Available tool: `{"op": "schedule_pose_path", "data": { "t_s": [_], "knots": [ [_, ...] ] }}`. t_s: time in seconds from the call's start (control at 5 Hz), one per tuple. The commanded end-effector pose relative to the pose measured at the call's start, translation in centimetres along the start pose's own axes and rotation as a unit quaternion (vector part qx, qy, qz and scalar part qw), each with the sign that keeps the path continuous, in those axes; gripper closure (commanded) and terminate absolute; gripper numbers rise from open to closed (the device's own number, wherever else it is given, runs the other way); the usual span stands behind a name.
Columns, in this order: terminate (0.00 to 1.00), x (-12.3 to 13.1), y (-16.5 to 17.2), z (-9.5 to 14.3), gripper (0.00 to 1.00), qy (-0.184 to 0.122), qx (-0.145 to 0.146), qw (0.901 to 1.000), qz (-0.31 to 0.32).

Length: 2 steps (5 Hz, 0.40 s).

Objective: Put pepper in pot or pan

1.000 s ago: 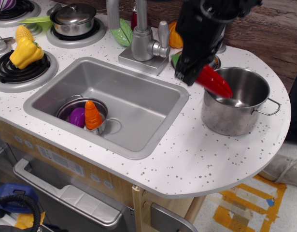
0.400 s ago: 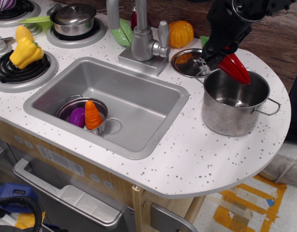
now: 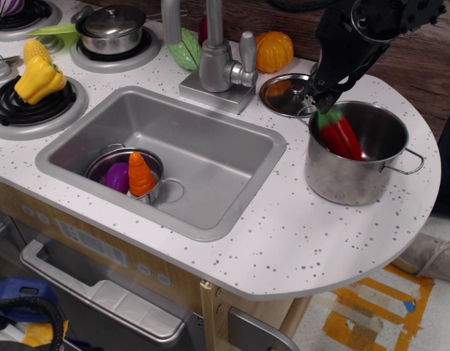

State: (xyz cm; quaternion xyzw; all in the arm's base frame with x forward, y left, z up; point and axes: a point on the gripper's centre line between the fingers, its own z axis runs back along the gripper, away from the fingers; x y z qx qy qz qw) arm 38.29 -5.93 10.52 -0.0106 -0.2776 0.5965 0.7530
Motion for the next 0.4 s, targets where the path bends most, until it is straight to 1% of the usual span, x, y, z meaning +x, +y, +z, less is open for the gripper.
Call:
{"op": "schedule_pose_path", "data": {
  "t_s": [0.0,0.2],
  "knots": [
    [0.00,0.84,-0.46,0.71,0.00,-0.003,-0.013,0.9999,0.007],
    [1.00,0.84,-0.46,0.71,0.00,-0.003,-0.013,0.9999,0.007]
  ]
}}
